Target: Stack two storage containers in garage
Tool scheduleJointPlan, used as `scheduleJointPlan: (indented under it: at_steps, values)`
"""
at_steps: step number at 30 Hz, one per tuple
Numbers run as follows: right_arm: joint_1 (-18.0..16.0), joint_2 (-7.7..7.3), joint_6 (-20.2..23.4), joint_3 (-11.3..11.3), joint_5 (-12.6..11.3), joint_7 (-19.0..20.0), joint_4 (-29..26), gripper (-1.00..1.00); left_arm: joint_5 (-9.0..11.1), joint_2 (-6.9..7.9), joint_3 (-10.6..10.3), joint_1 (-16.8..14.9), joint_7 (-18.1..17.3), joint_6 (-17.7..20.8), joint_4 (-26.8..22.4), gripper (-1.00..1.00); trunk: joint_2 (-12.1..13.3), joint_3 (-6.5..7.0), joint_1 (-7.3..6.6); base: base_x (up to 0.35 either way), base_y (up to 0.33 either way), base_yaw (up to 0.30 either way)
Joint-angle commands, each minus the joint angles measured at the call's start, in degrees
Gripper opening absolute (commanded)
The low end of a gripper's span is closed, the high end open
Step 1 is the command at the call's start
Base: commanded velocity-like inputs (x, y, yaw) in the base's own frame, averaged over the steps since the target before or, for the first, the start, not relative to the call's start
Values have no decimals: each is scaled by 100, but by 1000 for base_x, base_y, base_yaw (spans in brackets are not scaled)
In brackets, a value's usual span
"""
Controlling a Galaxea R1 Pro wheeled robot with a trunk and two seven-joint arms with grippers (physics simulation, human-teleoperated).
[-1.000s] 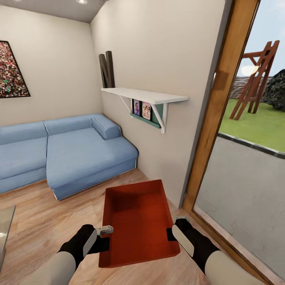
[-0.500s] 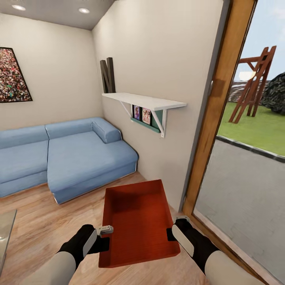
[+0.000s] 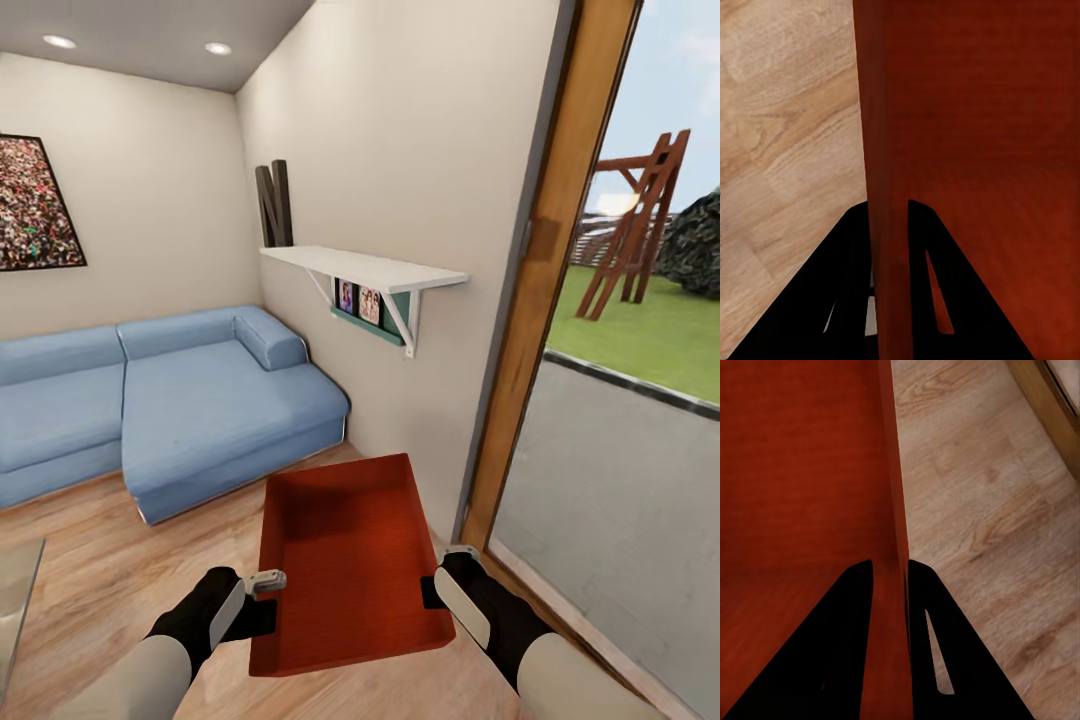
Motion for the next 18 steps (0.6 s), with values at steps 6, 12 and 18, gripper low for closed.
scheduleJointPlan:
  at_steps: [6, 12, 18]
  values:
    - [-3, -2, 38, 22, -16, -53, -4, -100, -110, -3, 80, -5, 21, 32, -15, -100, -3, 33, 0, 0, 0, 0]
    - [-3, -2, 38, 22, -16, -53, -5, -100, -110, -2, 80, -5, 14, 32, -15, -100, -3, 40, 0, 0, 0, 0]
    - [-3, -2, 38, 22, -16, -60, -6, -100, -110, -5, 80, -5, 12, 32, -15, -100, -3, 40, 0, 0, 0, 0]
